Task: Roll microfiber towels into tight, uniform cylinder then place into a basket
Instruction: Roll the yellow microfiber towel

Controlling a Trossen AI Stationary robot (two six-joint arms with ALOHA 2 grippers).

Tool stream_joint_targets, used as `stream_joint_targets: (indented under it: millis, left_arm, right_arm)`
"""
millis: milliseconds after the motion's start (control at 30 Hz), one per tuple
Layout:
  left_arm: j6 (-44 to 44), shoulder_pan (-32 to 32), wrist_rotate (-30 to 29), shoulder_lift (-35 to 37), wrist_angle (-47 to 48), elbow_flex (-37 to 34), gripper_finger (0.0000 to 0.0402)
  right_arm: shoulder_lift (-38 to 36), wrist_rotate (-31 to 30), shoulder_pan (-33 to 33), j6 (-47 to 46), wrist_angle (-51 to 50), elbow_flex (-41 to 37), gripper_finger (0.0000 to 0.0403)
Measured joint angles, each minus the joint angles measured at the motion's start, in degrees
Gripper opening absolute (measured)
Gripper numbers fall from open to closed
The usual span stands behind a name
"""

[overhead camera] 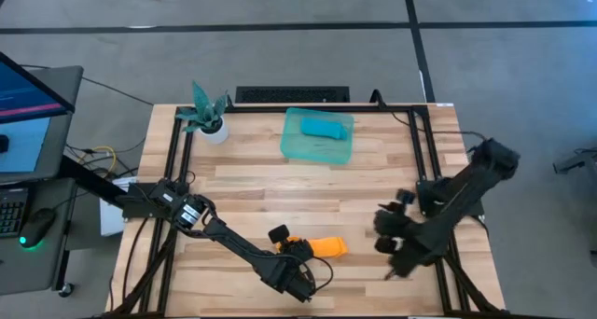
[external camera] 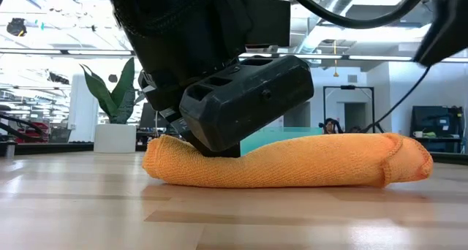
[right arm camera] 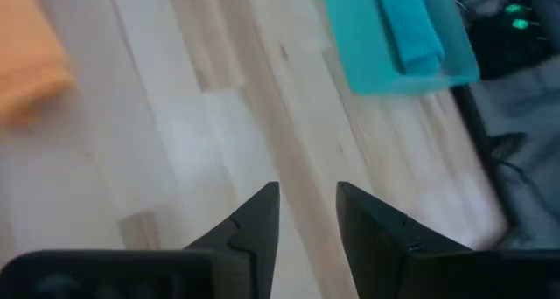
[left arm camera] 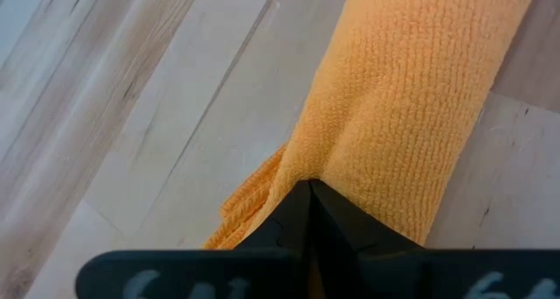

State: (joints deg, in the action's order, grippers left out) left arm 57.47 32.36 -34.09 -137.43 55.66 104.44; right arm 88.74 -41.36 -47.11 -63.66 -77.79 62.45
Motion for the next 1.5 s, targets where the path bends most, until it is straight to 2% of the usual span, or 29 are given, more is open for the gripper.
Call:
stream_joint_targets:
  millis: [167, 267, 400, 567, 733, 933, 1133, 1233, 1333, 1500]
  left_arm:
    - [0.03, 0.02, 0.0, 0.0, -0.03, 0.0, 0.0004]
    - [0.04, 0.02, 0.0, 0.0, -0.04, 0.0, 0.0004]
    - [0.04, 0.02, 0.0, 0.0, -0.04, 0.0, 0.0004]
    - [0.05, 0.02, 0.0, 0.0, -0.07, 0.0, 0.0004]
    - [0.07, 0.02, 0.0, 0.0, -0.07, 0.0, 0.0004]
    - [0.11, 0.02, 0.0, 0.0, -0.09, 0.0, 0.0004]
    - [0.15, 0.02, 0.0, 0.0, -0.09, 0.0, 0.0004]
    - [0.17, 0.02, 0.0, 0.0, -0.09, -0.01, 0.0004]
    - [0.17, 0.04, -0.03, 0.0, -0.11, -0.02, 0.0004]
    - [0.17, 0.04, -0.07, 0.0, -0.11, -0.02, 0.0004]
  right_arm:
    - [-11.98, -3.35, -5.79, -12.3, 1.73, -8.96, 0.0133]
    - [-18.72, -4.88, -7.71, -16.53, 6.82, -15.54, 0.013]
    - [-25.72, -5.42, -7.49, -16.03, 17.68, -23.2, 0.0127]
    - [-30.1, -5.37, -3.59, -8.38, 31.76, -28.18, 0.0129]
    - [-30.15, -5.28, 1.42, -0.09, 41.39, -29.15, 0.0129]
    - [-25.7, -3.33, 6.39, 9.74, 48.93, -29.16, 0.0131]
    - [-17.79, 1.77, 9.61, 20.06, 59.71, -29.17, 0.0171]
    - [-14.33, 5.8, 11.56, 24.65, 65.09, -29.17, 0.0204]
    - [-11.74, 12.34, 13.89, 26.6, 70.31, -29.15, 0.0231]
    - [-8.09, 19.55, 17.71, 26.69, 77.38, -29.08, 0.0245]
